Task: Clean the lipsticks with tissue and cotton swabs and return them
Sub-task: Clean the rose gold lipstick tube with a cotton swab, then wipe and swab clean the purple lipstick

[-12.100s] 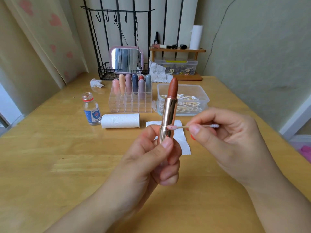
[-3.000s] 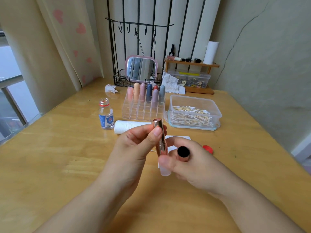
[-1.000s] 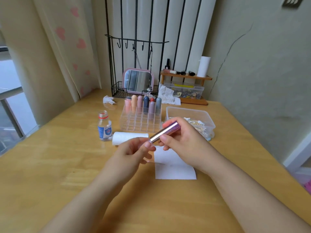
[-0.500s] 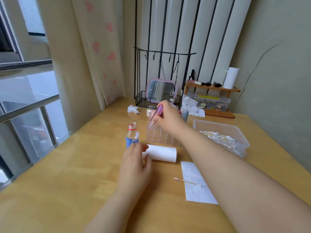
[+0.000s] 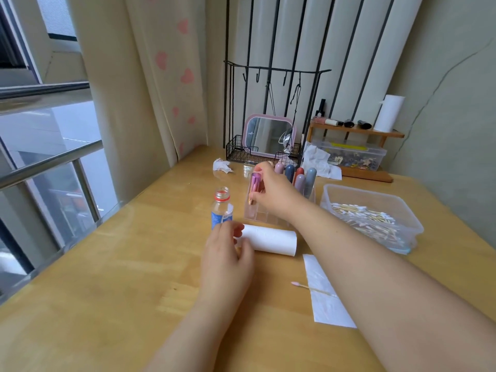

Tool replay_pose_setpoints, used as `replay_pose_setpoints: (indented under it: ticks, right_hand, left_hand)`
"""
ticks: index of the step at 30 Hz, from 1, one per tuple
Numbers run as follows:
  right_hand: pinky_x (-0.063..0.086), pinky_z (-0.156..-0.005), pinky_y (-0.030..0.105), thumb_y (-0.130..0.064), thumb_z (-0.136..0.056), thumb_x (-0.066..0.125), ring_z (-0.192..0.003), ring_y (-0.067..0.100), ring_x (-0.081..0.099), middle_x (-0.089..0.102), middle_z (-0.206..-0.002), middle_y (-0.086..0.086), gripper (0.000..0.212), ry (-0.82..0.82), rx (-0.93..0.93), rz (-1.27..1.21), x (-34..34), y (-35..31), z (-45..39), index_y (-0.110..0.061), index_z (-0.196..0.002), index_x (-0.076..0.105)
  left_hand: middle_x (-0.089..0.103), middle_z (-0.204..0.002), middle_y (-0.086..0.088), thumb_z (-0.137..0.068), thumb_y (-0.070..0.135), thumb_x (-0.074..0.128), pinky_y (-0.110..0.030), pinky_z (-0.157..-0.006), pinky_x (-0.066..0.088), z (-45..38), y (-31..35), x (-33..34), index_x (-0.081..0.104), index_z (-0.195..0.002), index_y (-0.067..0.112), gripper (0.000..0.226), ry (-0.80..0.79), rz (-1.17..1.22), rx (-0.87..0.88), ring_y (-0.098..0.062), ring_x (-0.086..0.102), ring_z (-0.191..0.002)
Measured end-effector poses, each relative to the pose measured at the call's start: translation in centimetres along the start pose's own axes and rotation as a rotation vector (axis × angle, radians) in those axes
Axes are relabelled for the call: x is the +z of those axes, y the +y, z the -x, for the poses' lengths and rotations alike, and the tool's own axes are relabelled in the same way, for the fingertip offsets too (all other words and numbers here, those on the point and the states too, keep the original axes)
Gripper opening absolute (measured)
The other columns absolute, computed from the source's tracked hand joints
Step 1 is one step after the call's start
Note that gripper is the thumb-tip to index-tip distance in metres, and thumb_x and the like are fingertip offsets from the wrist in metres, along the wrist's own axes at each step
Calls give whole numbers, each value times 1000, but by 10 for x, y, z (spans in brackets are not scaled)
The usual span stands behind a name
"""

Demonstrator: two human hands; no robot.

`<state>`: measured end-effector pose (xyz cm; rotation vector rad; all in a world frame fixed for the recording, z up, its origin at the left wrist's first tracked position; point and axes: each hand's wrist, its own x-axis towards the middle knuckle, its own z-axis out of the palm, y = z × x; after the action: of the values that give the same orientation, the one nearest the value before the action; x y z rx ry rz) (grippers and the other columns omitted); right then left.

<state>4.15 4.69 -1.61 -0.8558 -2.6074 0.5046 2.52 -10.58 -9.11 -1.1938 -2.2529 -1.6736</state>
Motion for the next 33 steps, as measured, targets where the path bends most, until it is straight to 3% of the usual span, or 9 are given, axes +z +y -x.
replay_pose_setpoints:
  ticks: [3, 7, 11, 15, 17, 20, 25, 30, 33]
  right_hand:
    - [37, -82, 30, -23, -90, 61, -108, 24, 54, 50, -129, 11, 51, 9, 27, -39, 6, 4, 1, -20, -134, 36]
    - [40, -98, 33, -29, -92, 60, -122, 28, 50, 44, -143, 11, 60, -4, 56, -17, 9, 6, 1, -19, -144, 33]
    - [42, -83, 26, -29, -89, 64, -105, 24, 59, 63, -115, 8, 45, -7, 79, -71, 8, 8, 3, -16, -130, 51]
    - [42, -96, 36, -17, -91, 56, -100, 22, 59, 63, -109, 6, 21, 86, -7, -15, -14, 16, 9, -12, -111, 63]
    - [45, -89, 38, -13, -91, 51, -92, 22, 56, 59, -104, 7, 19, 198, -29, 75, -30, 27, 10, -11, -104, 64]
    - [44, -76, 34, -15, -92, 49, -95, 28, 54, 52, -108, 9, 19, 269, 0, 262, -48, 47, 7, -10, -108, 59]
    - [45, -74, 35, -22, -95, 44, -98, 30, 54, 56, -109, 13, 22, 168, 66, 352, -49, 60, -1, -9, -109, 56]
    - [37, -63, 30, -22, -96, 45, -83, 27, 50, 59, -100, 12, 19, 123, 110, 342, -41, 61, -6, -10, -111, 49]
    - [44, -68, 33, -20, -97, 43, -89, 29, 57, 63, -102, 14, 19, 105, 116, 304, -41, 61, -9, -9, -111, 48]
  left_hand:
    - [54, -91, 12, -89, 11, 55, -21, -69, 38, -1, 2, -1, 52, -100, 24, 18, -22, 49, -53, 1, 52, -82]
    - [54, -90, 15, -89, 12, 55, -11, -64, 38, -1, 2, -1, 52, -100, 25, 17, -33, 60, -74, 1, 53, -81]
    - [54, -88, 15, -89, 12, 56, -10, -64, 39, 0, 1, -1, 52, -98, 24, 15, -41, 31, -25, 0, 53, -81]
    - [52, -86, 18, -89, 12, 56, -17, -66, 39, 1, -2, 2, 55, -99, 18, 12, -61, -17, 10, -6, 53, -81]
    - [52, -85, 16, -88, 11, 57, -19, -65, 38, 2, -2, 2, 56, -99, 16, 12, -75, -50, 37, -9, 53, -80]
    - [56, -87, 6, -87, 9, 57, -19, -62, 34, 2, -3, 3, 58, -98, 13, 12, -88, -112, 104, -12, 51, -77]
    - [53, -84, 4, -84, 5, 60, -28, -63, 37, 2, -1, 4, 60, -94, 8, 11, -105, -154, 139, -16, 51, -74]
    - [53, -84, 4, -84, 4, 59, -28, -63, 37, 2, -1, 4, 60, -95, 8, 12, -112, -160, 156, -18, 52, -75]
    - [57, -85, 0, -84, 5, 59, -32, -64, 42, 2, -1, 4, 61, -96, 8, 12, -124, -163, 161, -22, 55, -77]
